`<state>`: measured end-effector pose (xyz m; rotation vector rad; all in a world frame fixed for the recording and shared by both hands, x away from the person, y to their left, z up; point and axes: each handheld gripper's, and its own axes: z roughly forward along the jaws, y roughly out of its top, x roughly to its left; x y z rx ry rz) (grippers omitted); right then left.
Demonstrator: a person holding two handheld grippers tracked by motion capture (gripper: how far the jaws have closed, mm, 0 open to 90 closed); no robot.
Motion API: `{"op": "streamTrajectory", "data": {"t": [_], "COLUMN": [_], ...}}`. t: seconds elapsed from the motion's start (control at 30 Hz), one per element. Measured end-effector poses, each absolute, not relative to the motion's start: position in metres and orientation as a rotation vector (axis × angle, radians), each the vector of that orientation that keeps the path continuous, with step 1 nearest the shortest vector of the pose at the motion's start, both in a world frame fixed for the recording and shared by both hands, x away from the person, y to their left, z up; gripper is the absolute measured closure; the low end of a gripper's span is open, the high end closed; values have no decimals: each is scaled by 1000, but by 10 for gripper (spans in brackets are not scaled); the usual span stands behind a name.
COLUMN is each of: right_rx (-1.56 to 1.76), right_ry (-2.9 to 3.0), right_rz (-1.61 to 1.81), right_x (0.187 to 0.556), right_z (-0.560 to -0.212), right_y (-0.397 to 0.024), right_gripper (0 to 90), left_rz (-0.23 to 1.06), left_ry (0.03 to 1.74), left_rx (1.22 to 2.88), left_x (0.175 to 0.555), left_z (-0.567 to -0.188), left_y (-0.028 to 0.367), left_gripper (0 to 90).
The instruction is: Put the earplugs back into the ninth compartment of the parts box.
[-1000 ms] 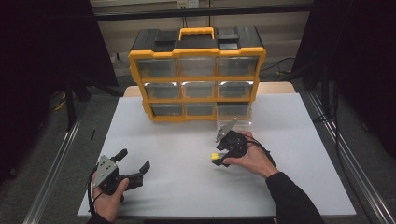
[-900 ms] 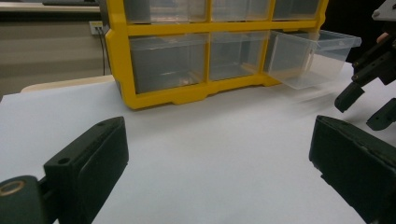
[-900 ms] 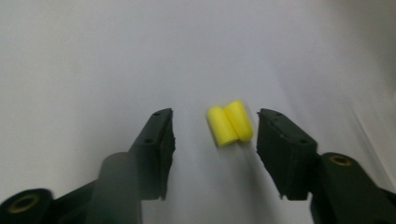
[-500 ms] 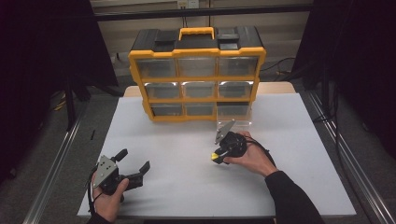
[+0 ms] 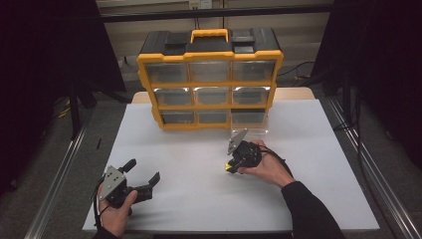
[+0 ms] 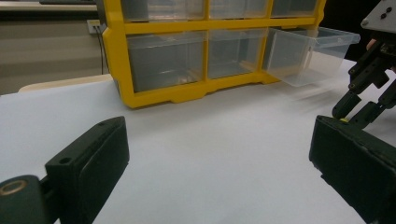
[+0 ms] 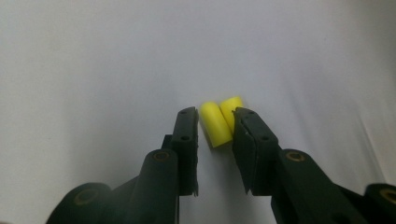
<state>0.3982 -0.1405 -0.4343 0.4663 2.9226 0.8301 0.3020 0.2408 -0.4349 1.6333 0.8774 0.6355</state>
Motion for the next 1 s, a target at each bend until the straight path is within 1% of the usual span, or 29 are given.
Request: {"op": "streamTrajectory", "data": {"t": [0.1, 0.3, 0.47, 1.0], "right_rx": [461, 430, 412, 443], "right_ry": [2923, 2917, 2909, 2892], "right_rz": [825, 795, 780, 823], "right_x": [398, 396, 396, 393], "right_z": [-434, -434, -434, -427], "right_y": [-141, -141, -140, -145], "right_gripper": [719, 796, 820, 829], "left_rz": [635, 634, 633, 633], "left_ry": [878, 879, 879, 880], "left_rx": [1633, 1636, 1635, 1636], "left_x": [302, 302, 302, 302], "left_z": [-435, -435, -435, -435], "left_y": [241, 241, 241, 240], "left_gripper": [50, 50, 51, 51]}}
